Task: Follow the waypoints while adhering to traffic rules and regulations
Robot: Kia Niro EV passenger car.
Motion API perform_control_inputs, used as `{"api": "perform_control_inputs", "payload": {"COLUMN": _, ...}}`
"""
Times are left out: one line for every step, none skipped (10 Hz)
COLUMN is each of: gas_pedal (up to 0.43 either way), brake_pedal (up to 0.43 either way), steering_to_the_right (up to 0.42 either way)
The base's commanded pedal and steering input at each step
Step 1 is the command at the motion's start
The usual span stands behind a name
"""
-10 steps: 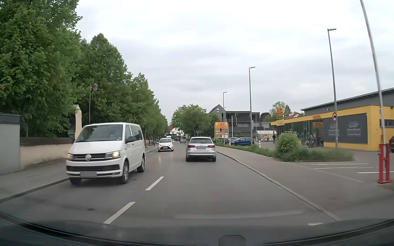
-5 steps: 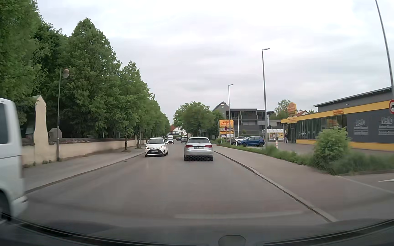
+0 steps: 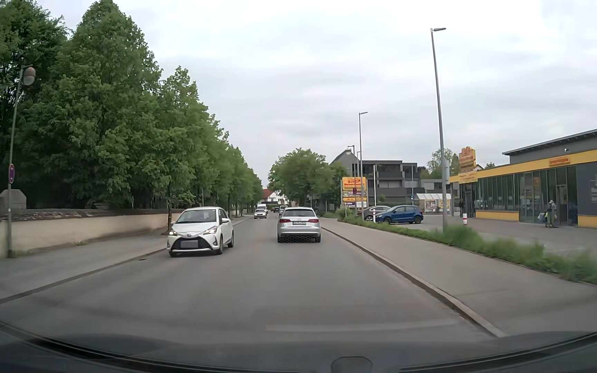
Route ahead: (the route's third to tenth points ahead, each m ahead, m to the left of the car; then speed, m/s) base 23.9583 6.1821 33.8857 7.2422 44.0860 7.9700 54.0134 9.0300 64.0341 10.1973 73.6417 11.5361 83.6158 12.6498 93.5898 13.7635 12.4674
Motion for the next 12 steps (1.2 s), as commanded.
{"api": "perform_control_inputs", "payload": {"gas_pedal": 0.138, "brake_pedal": 0.000, "steering_to_the_right": -0.018}}
{"api": "perform_control_inputs", "payload": {"gas_pedal": 0.138, "brake_pedal": 0.000, "steering_to_the_right": -0.020}}
{"api": "perform_control_inputs", "payload": {"gas_pedal": 0.138, "brake_pedal": 0.000, "steering_to_the_right": -0.020}}
{"api": "perform_control_inputs", "payload": {"gas_pedal": 0.138, "brake_pedal": 0.000, "steering_to_the_right": -0.020}}
{"api": "perform_control_inputs", "payload": {"gas_pedal": 0.118, "brake_pedal": 0.000, "steering_to_the_right": -0.018}}
{"api": "perform_control_inputs", "payload": {"gas_pedal": 0.118, "brake_pedal": 0.000, "steering_to_the_right": -0.017}}
{"api": "perform_control_inputs", "payload": {"gas_pedal": 0.118, "brake_pedal": 0.000, "steering_to_the_right": -0.016}}
{"api": "perform_control_inputs", "payload": {"gas_pedal": 0.110, "brake_pedal": 0.000, "steering_to_the_right": -0.017}}
{"api": "perform_control_inputs", "payload": {"gas_pedal": 0.110, "brake_pedal": 0.000, "steering_to_the_right": -0.017}}
{"api": "perform_control_inputs", "payload": {"gas_pedal": 0.110, "brake_pedal": 0.000, "steering_to_the_right": -0.017}}
{"api": "perform_control_inputs", "payload": {"gas_pedal": 0.110, "brake_pedal": 0.000, "steering_to_the_right": -0.016}}
{"api": "perform_control_inputs", "payload": {"gas_pedal": 0.110, "brake_pedal": 0.000, "steering_to_the_right": -0.016}}
